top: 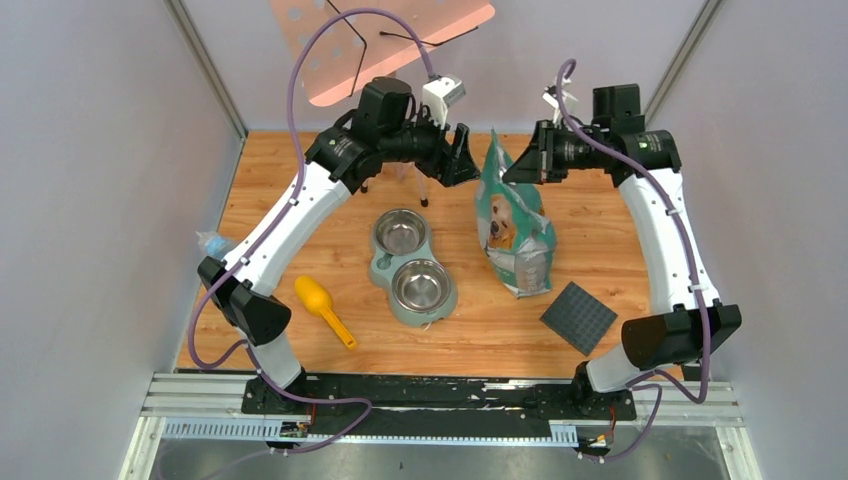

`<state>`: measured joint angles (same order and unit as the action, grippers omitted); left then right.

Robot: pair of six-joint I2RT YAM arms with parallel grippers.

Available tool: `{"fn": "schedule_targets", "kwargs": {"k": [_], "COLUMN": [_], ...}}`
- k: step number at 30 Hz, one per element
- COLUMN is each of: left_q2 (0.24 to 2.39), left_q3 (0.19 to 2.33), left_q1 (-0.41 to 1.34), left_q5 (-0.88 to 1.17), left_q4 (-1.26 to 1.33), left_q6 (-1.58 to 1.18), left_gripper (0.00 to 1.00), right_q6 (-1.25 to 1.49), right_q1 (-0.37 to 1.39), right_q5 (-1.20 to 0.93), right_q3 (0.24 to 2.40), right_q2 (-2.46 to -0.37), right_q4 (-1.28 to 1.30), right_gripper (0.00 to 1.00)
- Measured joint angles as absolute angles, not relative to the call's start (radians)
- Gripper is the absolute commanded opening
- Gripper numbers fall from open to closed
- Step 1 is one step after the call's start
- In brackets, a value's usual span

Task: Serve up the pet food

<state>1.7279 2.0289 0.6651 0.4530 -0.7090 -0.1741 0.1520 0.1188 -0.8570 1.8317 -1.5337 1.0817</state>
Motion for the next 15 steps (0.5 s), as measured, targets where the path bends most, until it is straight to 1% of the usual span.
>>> {"fn": "schedule_targets", "kwargs": {"k": [4,7,10,13,15], "left_q2": [1.728,1.728,1.728,1.728,1.732], "left_q3": [2.0,1.996,1.968,1.909,1.866], "left_q1": [0.665,0.665,0.654,0.635,0.617], "left_q5": [0.456,0.466,0.501,0.54,0.569], "left_q4": [-0.696,-0.676,-0.636,-0.604,-0.592], "left_q6": [-0.236,-0.284,-0.338,-0.389,-0.423], "left_gripper": [0.81,0.75,0.65,0.65,0.68], "right_q6": [0.147,0.152,0.16,0.176,0.184], "right_q1": [0.21,0.247,0.252,0.252,0.252], "right_q5": [-0.761,-0.712,-0.672,-0.654,-0.646], "right_q3": [1.81,1.766,1.73,1.716,1.714], "right_q2": [-1.524,-1.501,-1.476,-1.47,-1.47], "right_q4": [1.042,1.004,0.975,0.958,0.952], "right_gripper": [0.0,0.0,0.0,0.0,0.0]}}
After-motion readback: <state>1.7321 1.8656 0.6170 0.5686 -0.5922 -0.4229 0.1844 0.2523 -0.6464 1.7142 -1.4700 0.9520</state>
